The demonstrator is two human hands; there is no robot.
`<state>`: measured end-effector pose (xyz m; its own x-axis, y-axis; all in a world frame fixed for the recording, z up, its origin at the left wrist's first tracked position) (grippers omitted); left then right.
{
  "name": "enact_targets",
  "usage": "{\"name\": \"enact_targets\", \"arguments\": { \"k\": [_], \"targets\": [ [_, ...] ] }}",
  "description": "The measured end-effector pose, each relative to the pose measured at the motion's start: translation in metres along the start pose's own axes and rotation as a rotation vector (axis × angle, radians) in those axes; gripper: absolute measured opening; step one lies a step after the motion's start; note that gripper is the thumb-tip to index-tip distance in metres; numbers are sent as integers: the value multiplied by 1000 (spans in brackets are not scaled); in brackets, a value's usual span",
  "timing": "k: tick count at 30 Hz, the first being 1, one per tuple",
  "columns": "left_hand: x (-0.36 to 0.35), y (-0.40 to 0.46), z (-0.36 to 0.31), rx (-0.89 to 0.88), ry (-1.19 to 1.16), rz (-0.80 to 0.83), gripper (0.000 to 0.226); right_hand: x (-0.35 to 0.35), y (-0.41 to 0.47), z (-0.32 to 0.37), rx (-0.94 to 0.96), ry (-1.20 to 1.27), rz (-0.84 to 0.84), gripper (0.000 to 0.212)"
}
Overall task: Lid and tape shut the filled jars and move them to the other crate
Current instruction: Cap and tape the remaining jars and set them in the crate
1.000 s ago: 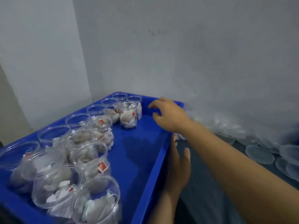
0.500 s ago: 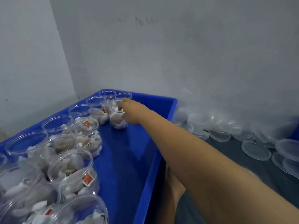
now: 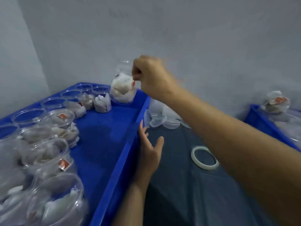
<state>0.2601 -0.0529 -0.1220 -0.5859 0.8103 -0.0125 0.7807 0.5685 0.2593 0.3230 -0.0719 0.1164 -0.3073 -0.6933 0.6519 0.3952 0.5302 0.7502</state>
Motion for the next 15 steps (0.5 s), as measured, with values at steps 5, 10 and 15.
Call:
{"name": "enact_targets", "arguments": {
  "k": [5, 10, 15],
  "targets": [
    [-14, -28, -14, -106, 20, -56, 103, 83, -71, -29, -132, -79, -148, 20],
    [-31, -41, -19, -200, 106, 3, 121, 68, -178, -37, -246, -62, 19, 30],
    [-38, -43, -8, -207, 248, 62, 107, 28, -239, -39, -352, 15, -39, 20]
  ]
}}
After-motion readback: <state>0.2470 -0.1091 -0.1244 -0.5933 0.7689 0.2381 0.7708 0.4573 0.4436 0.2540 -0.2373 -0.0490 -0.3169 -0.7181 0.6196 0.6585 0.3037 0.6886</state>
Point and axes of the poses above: each hand's wrist, its own y-axis towards the middle knuckle, its own x-axis out of the back of the hand, z = x × y, the point moved 5 cm from there along y, towards the middle knuckle, and after that the axes turned 8 degrees about -z, right-handed, at the moved point
